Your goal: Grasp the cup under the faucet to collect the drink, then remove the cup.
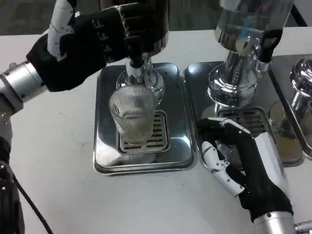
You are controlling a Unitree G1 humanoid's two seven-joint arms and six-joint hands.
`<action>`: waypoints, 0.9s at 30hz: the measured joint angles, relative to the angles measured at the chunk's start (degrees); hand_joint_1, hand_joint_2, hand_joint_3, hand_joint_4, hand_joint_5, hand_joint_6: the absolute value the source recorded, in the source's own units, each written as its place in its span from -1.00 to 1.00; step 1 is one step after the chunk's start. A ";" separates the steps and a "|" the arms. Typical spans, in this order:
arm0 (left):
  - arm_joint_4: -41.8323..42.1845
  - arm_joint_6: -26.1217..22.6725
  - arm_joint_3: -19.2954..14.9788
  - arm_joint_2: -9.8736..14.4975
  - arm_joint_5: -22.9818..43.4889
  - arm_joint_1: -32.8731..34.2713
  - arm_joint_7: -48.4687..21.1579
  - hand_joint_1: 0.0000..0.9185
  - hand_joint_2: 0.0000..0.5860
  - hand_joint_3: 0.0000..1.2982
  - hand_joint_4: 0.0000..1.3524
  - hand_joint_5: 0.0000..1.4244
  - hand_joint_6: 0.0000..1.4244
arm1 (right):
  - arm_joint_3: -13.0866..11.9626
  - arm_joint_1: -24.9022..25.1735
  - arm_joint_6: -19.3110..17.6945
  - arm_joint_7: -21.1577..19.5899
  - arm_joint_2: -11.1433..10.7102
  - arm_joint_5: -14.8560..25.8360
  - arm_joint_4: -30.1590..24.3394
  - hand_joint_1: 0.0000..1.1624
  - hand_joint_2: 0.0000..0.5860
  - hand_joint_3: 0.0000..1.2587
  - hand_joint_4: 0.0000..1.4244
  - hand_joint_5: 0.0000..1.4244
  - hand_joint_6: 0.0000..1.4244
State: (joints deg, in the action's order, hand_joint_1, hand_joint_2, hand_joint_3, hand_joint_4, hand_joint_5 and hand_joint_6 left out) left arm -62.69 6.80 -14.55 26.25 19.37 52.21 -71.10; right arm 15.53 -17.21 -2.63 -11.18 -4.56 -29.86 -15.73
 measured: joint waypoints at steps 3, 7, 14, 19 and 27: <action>0.17 1.91 0.47 -0.30 -0.70 0.00 -0.01 -1.00 -0.82 -0.52 -0.66 -0.67 -0.74 | -0.05 0.13 0.00 0.47 -0.01 0.19 0.00 -0.29 0.57 -0.30 -0.39 -0.44 -0.55; 0.82 4.87 1.52 -0.28 -2.06 -0.02 0.00 -1.00 -0.83 -0.52 -0.66 -0.67 -0.74 | -0.30 0.27 0.02 1.18 -0.01 0.90 -0.02 -0.29 0.57 -0.31 -0.39 -0.44 -0.55; 1.47 9.32 2.89 0.06 -3.96 -0.21 0.00 -1.00 -0.83 -0.51 -0.66 -0.68 -0.74 | -1.42 1.60 0.58 4.45 0.03 5.56 -0.02 -0.29 0.42 -0.42 -0.47 -0.44 -0.55; 2.50 11.09 4.05 0.37 -4.41 -0.96 0.00 -1.00 -0.83 -0.51 -0.66 -0.68 -0.75 | -2.35 3.97 1.71 8.70 -0.20 10.09 0.36 -0.21 0.13 -0.48 -0.54 -0.50 -0.57; 3.94 13.69 4.95 0.63 -4.47 -2.16 0.05 -1.00 -0.83 -0.50 -0.66 -0.68 -0.76 | -3.21 8.68 3.86 13.25 -0.67 13.19 1.60 -0.17 0.03 -0.57 -0.62 -0.57 -0.62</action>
State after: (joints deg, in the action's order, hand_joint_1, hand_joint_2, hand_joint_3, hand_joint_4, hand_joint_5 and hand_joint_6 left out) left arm -58.76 20.49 -9.61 26.88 14.89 50.05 -71.05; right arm 12.33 -8.53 1.23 2.07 -5.24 -16.67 -14.13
